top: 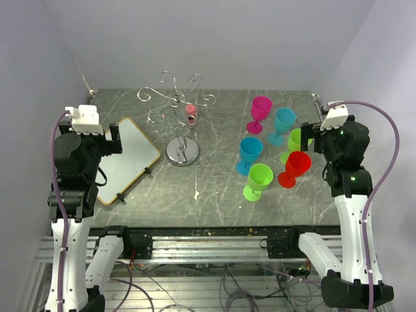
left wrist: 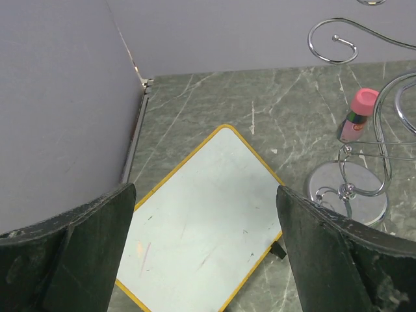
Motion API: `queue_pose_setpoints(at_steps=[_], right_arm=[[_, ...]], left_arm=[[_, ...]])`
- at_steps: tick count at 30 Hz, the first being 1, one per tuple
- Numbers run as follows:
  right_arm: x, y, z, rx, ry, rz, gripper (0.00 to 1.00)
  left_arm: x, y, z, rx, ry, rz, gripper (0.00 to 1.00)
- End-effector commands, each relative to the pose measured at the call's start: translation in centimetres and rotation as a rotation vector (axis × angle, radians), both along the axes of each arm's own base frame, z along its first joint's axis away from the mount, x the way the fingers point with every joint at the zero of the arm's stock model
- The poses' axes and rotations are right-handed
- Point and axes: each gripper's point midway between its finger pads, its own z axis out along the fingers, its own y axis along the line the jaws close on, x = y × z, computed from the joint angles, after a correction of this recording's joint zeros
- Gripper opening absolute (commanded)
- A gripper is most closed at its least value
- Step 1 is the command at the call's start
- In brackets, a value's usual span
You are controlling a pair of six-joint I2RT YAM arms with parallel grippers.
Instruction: Place the wine glass upside down on the wine glass rack
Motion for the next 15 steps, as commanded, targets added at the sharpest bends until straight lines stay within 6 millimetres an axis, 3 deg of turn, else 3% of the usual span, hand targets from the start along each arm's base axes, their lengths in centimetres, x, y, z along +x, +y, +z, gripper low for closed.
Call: queue_pose_setpoints(at_steps=[1,15], right_arm=[[0.6,1.0,1.3,0.012,-0.05,0.047,1.0],[1.5,1.9,1.9,0.01,-0.062,0.095,1.0]], left_arm=[[0.7,-0.6,0.8,0.01,-0.03,-0.038,0.99],[2.1,-2.7,0.6,0.017,-0.009,-0.16,0.99]])
